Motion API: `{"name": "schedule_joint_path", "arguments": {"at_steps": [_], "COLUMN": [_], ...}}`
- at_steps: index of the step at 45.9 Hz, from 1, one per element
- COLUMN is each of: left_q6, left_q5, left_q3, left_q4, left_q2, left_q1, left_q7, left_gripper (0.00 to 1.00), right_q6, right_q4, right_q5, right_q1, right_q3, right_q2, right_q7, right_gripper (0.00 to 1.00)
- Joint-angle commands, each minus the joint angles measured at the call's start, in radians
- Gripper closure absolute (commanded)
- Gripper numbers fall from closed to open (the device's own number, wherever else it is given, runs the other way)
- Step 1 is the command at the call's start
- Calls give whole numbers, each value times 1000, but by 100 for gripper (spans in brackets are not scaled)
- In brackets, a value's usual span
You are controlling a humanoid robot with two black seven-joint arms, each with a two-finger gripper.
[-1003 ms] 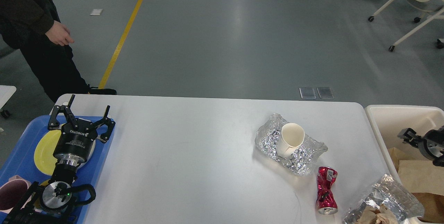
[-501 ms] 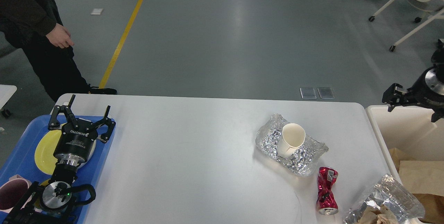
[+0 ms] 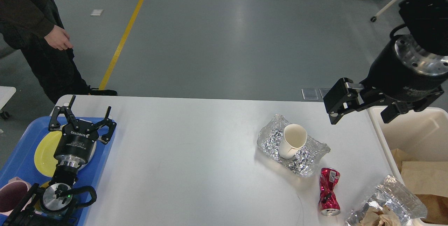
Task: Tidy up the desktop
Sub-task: 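Move the right gripper over the white paper cup on the foil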
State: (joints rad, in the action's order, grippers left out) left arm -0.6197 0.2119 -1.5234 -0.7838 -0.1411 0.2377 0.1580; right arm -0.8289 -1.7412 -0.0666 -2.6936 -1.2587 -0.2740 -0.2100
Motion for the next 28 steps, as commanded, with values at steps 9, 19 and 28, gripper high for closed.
{"name": "schedule_joint_path", "arguments": {"at_steps": [9,19,28], "left_q6": [0,0,0], "left_q5": [1,1,1], "left_q3": [2,2,2], "left_q4": [0,-2,0], "left_q2": [0,2,2], "left_q1": [0,0,0], "left_q7": [-2,-2,-2], "left_gripper": [4,4,4], "right_q6": [24,151,280], "right_q4": [32,72,284], "right_q5": [-7,-6,-76], "right_q1": [8,144,501], "right_q3": [10,25,79], "right_q2": [33,30,30], "right_q7": [6,6,3], "right_gripper": [0,0,0]}}
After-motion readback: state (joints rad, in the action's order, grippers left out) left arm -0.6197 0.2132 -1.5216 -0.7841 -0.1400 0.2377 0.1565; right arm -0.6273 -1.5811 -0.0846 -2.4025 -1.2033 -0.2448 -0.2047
